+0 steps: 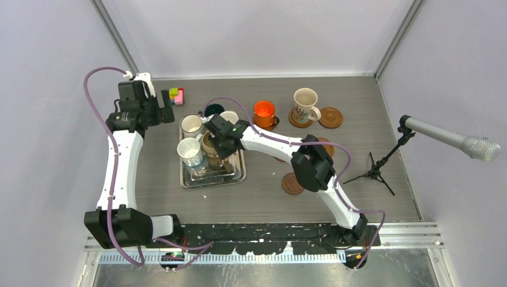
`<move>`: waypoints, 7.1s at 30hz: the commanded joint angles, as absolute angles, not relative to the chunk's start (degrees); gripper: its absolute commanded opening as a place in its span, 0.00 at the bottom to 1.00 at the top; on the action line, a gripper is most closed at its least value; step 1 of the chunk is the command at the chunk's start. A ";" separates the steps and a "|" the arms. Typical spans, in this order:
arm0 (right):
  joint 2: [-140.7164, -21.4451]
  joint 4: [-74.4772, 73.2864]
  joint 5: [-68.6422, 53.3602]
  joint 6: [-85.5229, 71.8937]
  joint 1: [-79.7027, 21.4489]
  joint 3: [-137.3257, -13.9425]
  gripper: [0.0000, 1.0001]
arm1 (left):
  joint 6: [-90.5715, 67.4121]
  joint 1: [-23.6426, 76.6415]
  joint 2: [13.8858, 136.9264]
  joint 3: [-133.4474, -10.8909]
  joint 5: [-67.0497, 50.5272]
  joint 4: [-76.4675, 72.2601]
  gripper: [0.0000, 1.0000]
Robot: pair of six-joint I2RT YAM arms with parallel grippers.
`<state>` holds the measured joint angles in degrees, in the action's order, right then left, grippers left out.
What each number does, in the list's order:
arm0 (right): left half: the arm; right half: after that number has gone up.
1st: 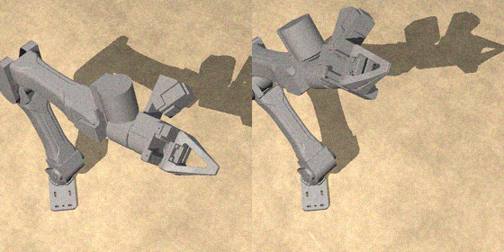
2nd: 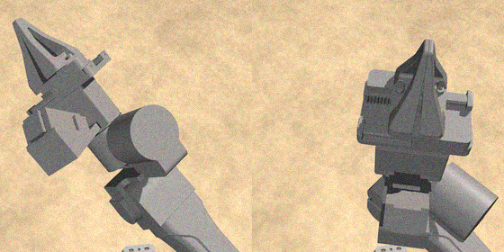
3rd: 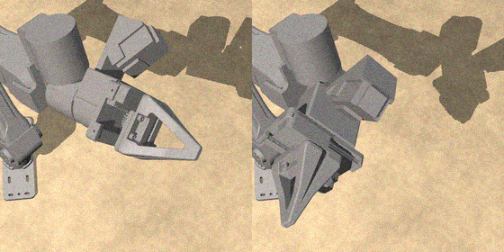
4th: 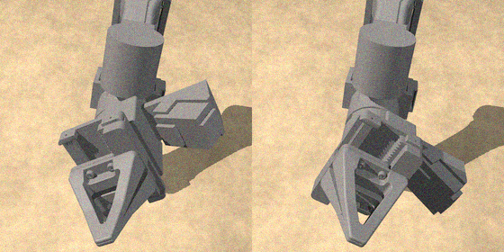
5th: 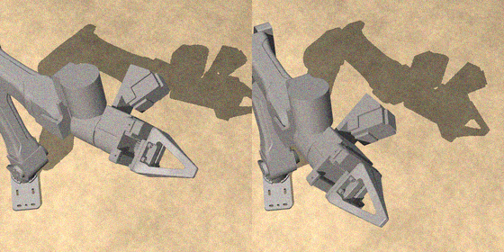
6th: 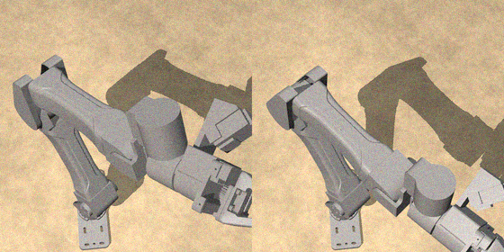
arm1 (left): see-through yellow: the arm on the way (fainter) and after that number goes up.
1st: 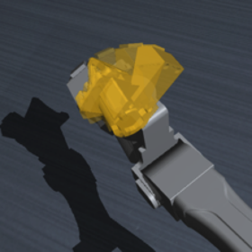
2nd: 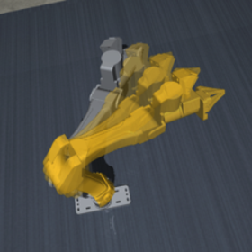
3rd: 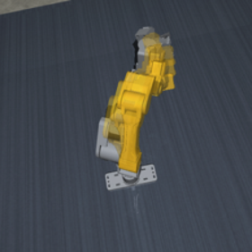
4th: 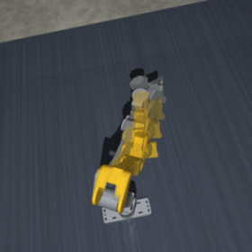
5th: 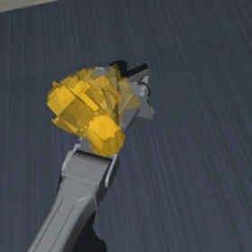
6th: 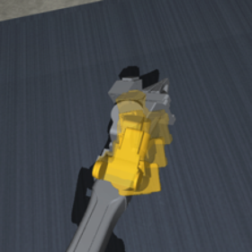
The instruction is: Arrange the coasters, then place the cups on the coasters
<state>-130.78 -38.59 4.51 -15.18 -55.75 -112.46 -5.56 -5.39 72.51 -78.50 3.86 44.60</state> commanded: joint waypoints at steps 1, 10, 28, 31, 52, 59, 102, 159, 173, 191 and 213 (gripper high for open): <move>-130.41 -38.00 4.38 -13.24 -54.17 -114.72 0.10 | -5.23 -5.81 71.34 -79.18 4.04 43.65 1.00; -119.05 -24.29 -2.83 -5.70 -54.04 -102.71 0.00 | -4.25 -5.87 71.02 -78.95 3.54 43.54 1.00; -103.88 -11.28 -16.08 -4.19 -46.86 -92.80 0.00 | -2.39 -5.76 70.31 -77.70 1.42 40.85 1.00; -99.72 -13.04 -16.82 -3.69 -43.18 -92.06 0.00 | -1.14 -5.81 70.12 -77.79 -0.60 40.49 1.00; -82.05 -30.65 -11.39 3.93 -7.15 -88.88 0.00 | -1.18 -5.77 75.44 -81.30 -8.81 38.36 1.00; -83.24 -32.43 -4.93 9.50 -2.14 -86.13 0.00 | -1.63 -5.73 77.06 -82.51 -9.64 38.54 1.00; -105.33 -21.89 -19.78 24.31 8.88 -83.85 0.00 | -0.62 -5.79 78.58 -85.41 -9.73 41.28 1.00; -102.53 -30.93 -16.79 26.15 9.38 -81.38 0.58 | -0.74 -5.80 80.29 -85.24 -9.73 40.36 1.00; -91.41 -39.81 -18.43 22.86 9.34 -79.80 0.60 | -1.19 -5.75 78.87 -82.72 -11.42 39.58 1.00; -86.13 -41.35 -15.57 11.64 -18.23 -89.40 0.60 | 7.78 -6.00 77.38 -82.43 -14.82 53.87 1.00; -94.93 -38.85 -24.34 13.75 -30.05 -91.91 0.60 | 7.03 -9.13 89.36 -73.25 -29.80 44.30 1.00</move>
<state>-97.25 -40.62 -22.33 13.39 -30.00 -91.37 7.27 -8.78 88.25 -74.13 -25.61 49.21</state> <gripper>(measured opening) 0.597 0.996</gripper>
